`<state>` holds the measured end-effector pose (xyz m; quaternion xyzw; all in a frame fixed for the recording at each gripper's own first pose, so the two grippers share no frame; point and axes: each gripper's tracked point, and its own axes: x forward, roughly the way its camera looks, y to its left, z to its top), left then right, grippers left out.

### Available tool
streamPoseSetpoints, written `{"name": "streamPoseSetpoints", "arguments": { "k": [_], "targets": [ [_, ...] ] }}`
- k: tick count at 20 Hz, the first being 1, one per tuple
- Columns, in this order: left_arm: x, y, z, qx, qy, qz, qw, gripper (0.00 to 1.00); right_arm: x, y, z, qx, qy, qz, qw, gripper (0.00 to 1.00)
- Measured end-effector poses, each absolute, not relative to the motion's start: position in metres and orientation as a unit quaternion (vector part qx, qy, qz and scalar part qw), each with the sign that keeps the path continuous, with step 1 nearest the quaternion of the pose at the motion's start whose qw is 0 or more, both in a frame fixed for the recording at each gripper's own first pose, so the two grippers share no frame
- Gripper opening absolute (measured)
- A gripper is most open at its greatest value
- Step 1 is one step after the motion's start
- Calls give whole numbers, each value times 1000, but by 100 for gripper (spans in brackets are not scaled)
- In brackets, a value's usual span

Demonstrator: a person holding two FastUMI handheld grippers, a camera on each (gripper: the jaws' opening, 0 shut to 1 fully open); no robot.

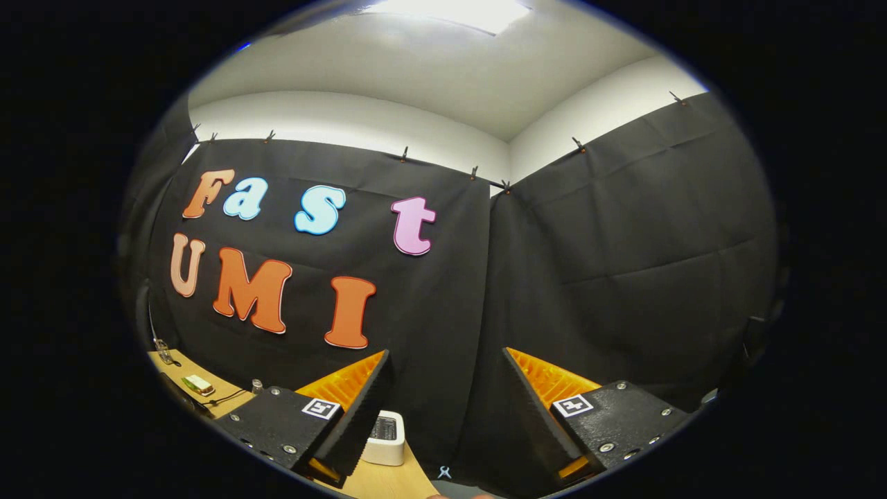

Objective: First push the handle of the pot to place it horizontally, then grasp the pot with both hands and set it on the induction cooktop.

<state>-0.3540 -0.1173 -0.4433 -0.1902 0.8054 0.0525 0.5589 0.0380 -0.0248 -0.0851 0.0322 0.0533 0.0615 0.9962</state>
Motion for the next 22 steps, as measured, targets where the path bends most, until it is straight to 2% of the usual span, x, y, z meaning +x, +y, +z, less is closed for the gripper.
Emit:
{"name": "streamPoseSetpoints", "arguments": {
  "k": [4,6,16,22],
  "targets": [
    [-354,-118,-451,-198,815,55,541,8,35,-30,-84,32,57,43,997,96],
    [-352,-113,-453,-183,816,57,545,8,34,-27,-81,23,56,38,997,96],
    [-324,-82,-458,-59,795,58,601,8,23,18,-78,19,63,57,996,96],
    [-305,-66,-460,13,777,34,629,8,15,54,-85,16,80,77,994,96]
  ]
}}
